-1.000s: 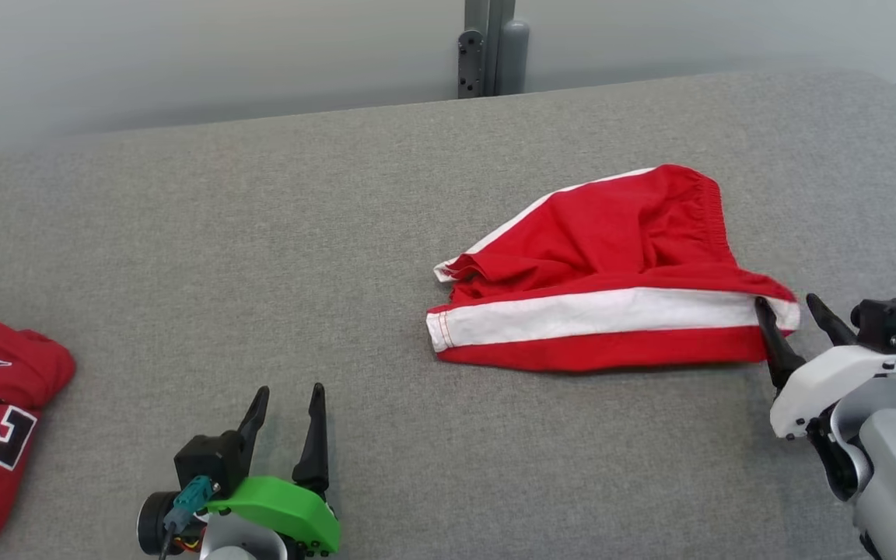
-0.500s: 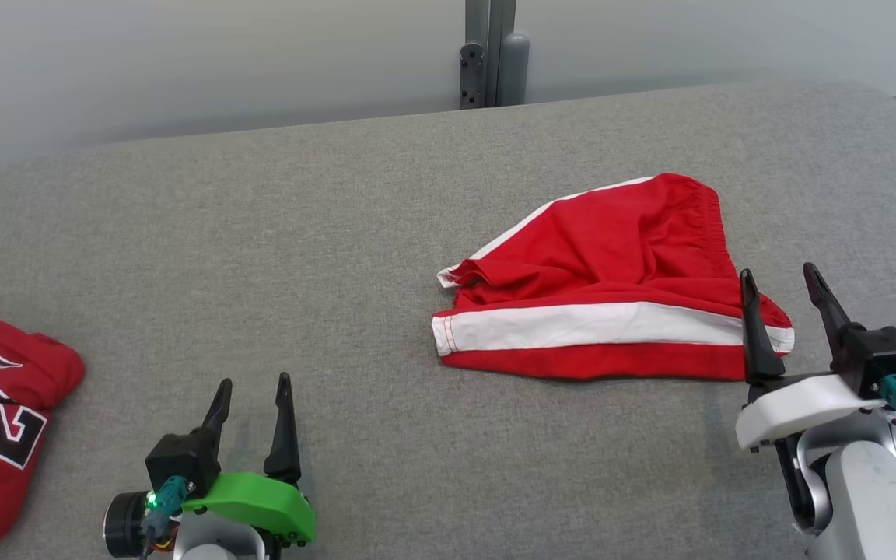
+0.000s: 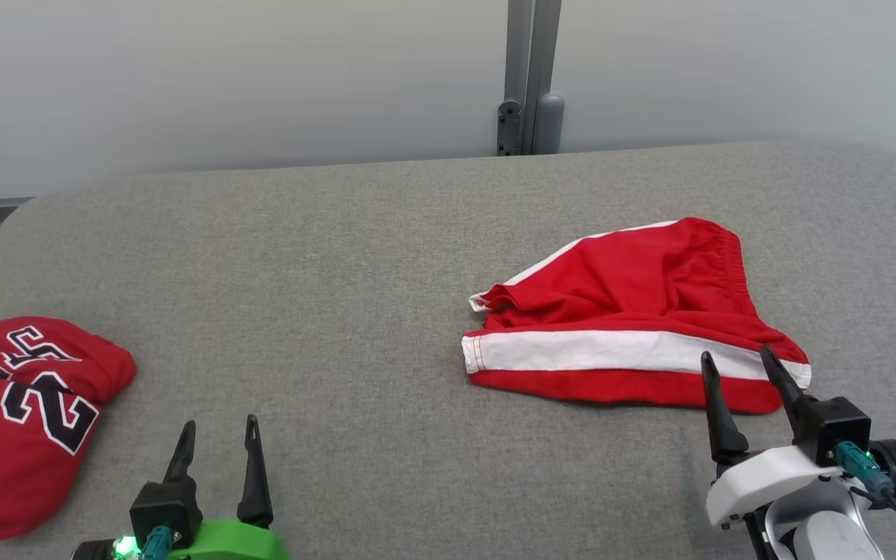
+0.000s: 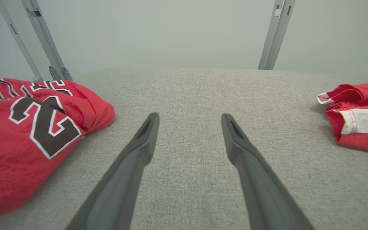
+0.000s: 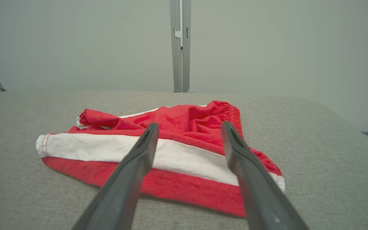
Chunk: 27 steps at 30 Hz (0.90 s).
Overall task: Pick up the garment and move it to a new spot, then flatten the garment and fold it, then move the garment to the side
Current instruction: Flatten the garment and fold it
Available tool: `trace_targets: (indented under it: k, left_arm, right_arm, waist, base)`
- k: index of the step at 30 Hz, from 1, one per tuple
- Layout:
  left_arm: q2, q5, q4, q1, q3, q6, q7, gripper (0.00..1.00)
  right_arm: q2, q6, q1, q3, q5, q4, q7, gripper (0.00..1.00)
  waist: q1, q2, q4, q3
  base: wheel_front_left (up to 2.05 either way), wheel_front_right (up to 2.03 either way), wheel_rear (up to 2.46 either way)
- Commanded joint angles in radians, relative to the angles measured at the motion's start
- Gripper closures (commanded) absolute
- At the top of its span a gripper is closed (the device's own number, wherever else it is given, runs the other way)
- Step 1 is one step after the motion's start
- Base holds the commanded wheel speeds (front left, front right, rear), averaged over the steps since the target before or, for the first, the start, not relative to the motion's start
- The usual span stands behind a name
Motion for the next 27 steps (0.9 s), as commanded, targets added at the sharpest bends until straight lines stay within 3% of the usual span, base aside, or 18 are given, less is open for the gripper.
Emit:
trace_targets:
  k: [1,18,27]
  left_arm:
    - [0.003,0.008,-0.006,0.015,0.004,-0.002,0.0,0.0]
    - [0.003,-0.016,-0.019,0.017,0.014,-0.026,0.0,0.0]
    - [0.003,-0.113,-0.029,-0.065,-0.129,-0.104,0.0,0.0]
  right_arm:
    - [-0.001,-0.001,0.013,0.002,0.006,0.008,-0.003,0.0]
    - [0.001,-0.001,0.006,0.022,0.042,0.041,-0.003,0.0]
    - [0.001,-0.001,-0.046,0.033,0.027,0.029,-0.003,0.0]
  waist:
    - [0.0,0.0,0.014,-0.014]
    - [0.0,0.0,0.016,-0.008]
    - [0.0,0.0,-0.037,0.087]
  base:
    - [0.0,0.0,0.0]
    - [0.0,0.0,0.0]
    - [0.0,0.0,0.0]
